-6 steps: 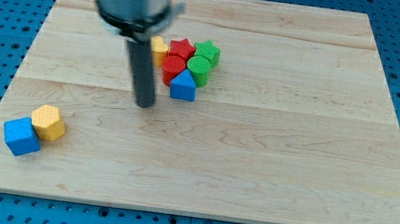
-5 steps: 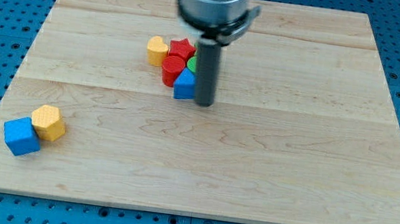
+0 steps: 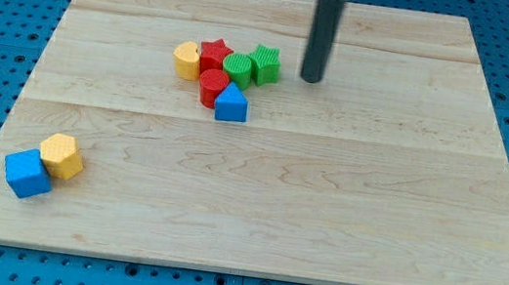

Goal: Slide the green blocks red star and yellow heart to center left of the board

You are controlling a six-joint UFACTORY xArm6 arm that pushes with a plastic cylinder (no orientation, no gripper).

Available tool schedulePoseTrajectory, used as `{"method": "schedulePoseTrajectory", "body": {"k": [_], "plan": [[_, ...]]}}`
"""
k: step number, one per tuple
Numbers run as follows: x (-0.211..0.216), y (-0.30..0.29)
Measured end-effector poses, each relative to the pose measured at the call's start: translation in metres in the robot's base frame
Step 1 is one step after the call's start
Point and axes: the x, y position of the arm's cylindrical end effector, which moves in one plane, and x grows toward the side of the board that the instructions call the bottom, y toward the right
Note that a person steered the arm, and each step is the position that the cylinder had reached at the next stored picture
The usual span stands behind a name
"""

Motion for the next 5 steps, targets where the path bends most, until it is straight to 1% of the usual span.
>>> {"method": "schedulePoseTrajectory", "body": {"k": [1,2,3,4,5], "plan": [[0.003,-0.098],[0.003,-0.179],[0.003,-0.170],[-0.019,-0.084],[-0.063,-0.090]]}}
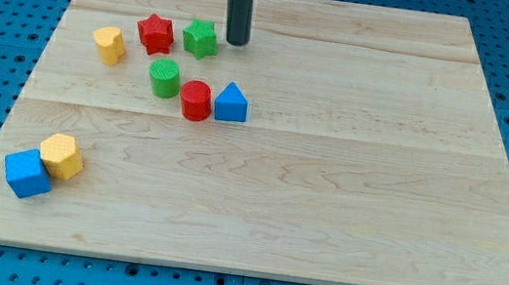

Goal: Slide the green blocks red star and yellow heart to center left of the board

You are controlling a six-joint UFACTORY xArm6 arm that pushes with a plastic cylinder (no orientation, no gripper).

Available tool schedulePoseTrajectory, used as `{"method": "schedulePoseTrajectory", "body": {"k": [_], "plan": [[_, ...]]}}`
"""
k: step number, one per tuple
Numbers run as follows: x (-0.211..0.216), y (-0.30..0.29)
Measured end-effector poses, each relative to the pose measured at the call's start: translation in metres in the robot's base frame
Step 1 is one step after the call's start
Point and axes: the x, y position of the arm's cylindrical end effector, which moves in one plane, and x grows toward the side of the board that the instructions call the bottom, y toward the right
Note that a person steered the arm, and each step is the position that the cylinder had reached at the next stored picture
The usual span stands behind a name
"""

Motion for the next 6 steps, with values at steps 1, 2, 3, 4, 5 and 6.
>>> {"method": "schedulePoseTrajectory", "body": {"k": [1,2,3,4,5,6], "plan": [[0.013,-0.089],[0.027,-0.125],[0.030,-0.144],[0.036,-0.149],[0.018,-0.071],[0.054,-0.053]]}}
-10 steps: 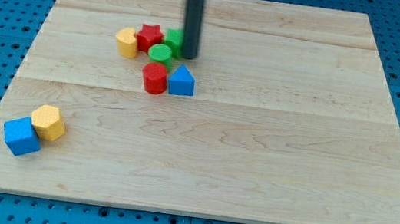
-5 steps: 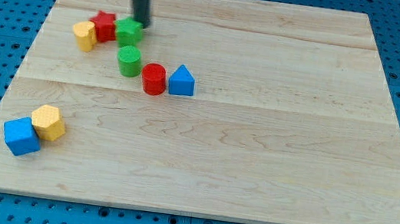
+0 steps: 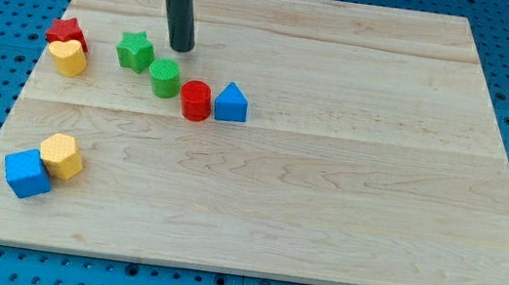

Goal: Slide the green blocks red star and yellow heart to center left of the board

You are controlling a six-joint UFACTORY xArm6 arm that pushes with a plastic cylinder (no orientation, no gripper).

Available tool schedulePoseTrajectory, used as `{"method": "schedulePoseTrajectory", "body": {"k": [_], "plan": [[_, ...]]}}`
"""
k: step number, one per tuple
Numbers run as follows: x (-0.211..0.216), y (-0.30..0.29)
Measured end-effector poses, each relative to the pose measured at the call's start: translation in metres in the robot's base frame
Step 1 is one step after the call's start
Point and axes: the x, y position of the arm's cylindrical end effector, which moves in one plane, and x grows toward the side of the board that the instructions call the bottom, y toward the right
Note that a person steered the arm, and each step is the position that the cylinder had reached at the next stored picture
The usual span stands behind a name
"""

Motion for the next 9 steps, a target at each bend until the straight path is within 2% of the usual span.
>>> {"method": "schedulePoseTrajectory", "body": {"k": [1,2,3,4,6,7,9], "plan": [[0.008,-0.061],[0.007,-0.070],[0.001,0.030],[0.037,0.040],[0.051,-0.028],[0.067,0.013],[0.062,-0.070]]}}
